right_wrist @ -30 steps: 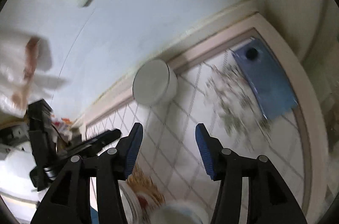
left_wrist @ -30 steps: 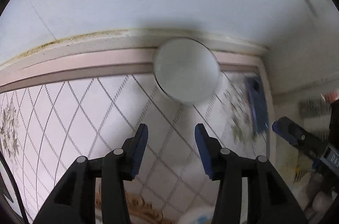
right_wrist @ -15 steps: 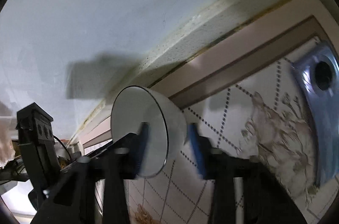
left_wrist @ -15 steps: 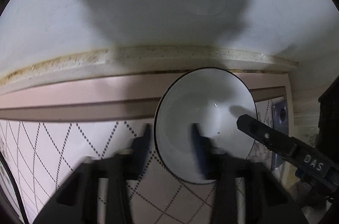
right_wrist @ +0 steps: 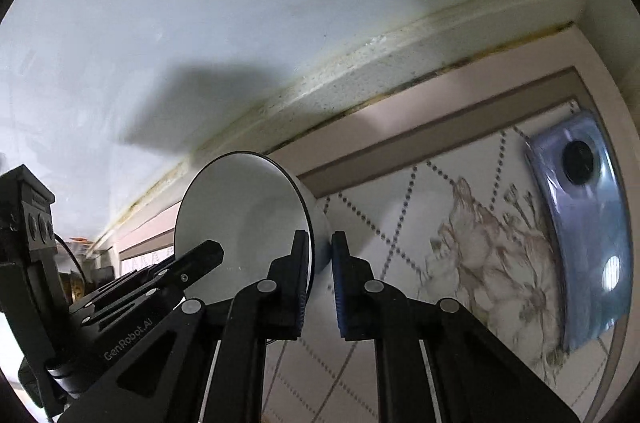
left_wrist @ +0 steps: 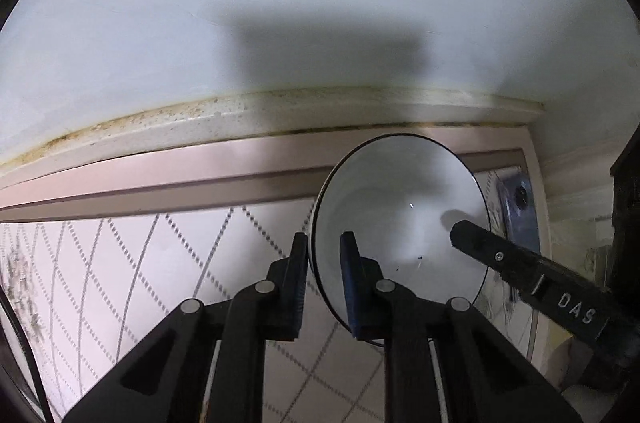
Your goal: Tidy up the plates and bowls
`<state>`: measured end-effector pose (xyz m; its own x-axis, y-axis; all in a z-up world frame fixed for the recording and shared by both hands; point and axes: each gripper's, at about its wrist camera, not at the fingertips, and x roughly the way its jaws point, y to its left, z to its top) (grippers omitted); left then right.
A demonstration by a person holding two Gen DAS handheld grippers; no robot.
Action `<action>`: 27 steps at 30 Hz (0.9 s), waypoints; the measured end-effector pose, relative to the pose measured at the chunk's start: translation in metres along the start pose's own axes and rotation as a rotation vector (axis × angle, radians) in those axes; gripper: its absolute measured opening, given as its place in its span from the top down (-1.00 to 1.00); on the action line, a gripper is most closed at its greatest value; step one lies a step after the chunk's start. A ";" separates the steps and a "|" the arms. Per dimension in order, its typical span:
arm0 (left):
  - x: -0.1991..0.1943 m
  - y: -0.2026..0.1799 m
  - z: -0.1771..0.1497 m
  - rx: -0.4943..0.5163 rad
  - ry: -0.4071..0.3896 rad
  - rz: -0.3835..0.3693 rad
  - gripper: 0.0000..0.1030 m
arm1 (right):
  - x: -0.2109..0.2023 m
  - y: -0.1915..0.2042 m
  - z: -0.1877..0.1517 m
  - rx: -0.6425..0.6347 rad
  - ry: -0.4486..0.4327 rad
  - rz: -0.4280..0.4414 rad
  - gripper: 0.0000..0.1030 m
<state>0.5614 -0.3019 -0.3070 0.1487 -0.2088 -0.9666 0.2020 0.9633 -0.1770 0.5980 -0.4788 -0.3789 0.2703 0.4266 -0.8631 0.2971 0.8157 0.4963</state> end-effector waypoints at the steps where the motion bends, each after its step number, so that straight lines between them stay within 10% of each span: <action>1: -0.006 -0.002 -0.005 0.011 -0.004 0.000 0.73 | -0.005 0.002 -0.005 0.000 0.001 0.004 0.75; 27: -0.139 -0.041 -0.191 0.159 -0.114 -0.060 0.73 | -0.200 0.007 -0.214 -0.068 -0.100 -0.003 0.74</action>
<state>0.3473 -0.2802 -0.2005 0.2391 -0.2911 -0.9263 0.3628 0.9117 -0.1929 0.3501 -0.4750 -0.2230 0.3602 0.3858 -0.8493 0.2366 0.8429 0.4832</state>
